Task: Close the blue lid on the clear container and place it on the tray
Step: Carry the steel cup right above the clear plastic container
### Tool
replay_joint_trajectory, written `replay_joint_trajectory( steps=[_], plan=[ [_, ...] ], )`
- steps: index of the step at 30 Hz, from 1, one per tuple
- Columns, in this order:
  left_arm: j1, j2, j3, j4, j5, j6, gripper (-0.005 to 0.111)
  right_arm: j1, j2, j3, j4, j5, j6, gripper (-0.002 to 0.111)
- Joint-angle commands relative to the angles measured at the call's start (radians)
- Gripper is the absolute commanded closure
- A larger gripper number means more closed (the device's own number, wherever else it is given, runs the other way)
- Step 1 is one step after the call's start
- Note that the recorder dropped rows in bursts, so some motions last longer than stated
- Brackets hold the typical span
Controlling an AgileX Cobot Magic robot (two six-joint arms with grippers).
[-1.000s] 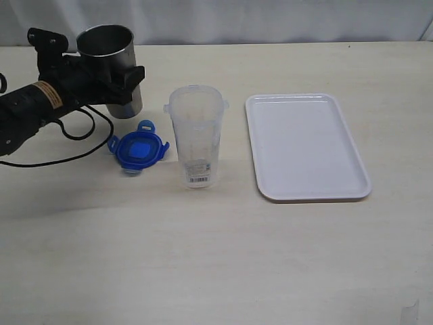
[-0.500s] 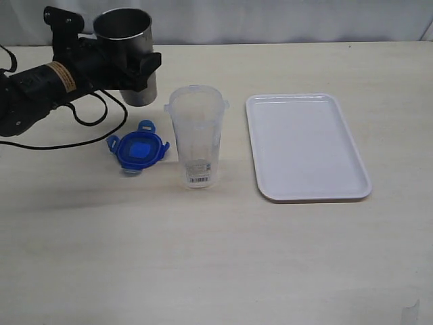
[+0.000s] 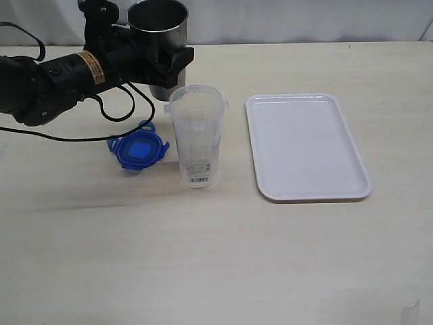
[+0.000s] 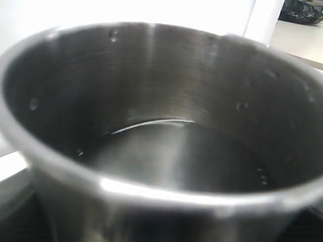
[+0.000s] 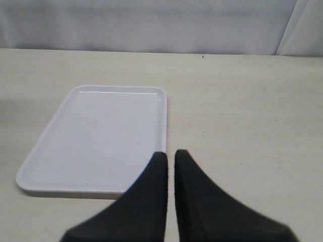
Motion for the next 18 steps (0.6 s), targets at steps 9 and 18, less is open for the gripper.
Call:
replay_joint_trajectory(
  steps=[9, 18],
  plan=[
    [-0.002, -0.049, -0.019, 0.053, -0.066, 0.009, 0.107, -0.004, -0.004, 0.002, 0.001, -0.002, 0.000, 0.103],
    [-0.002, -0.111, -0.019, 0.112, -0.006, 0.009, 0.107, -0.004, -0.004, 0.002, 0.001, -0.002, 0.000, 0.103]
  ],
)
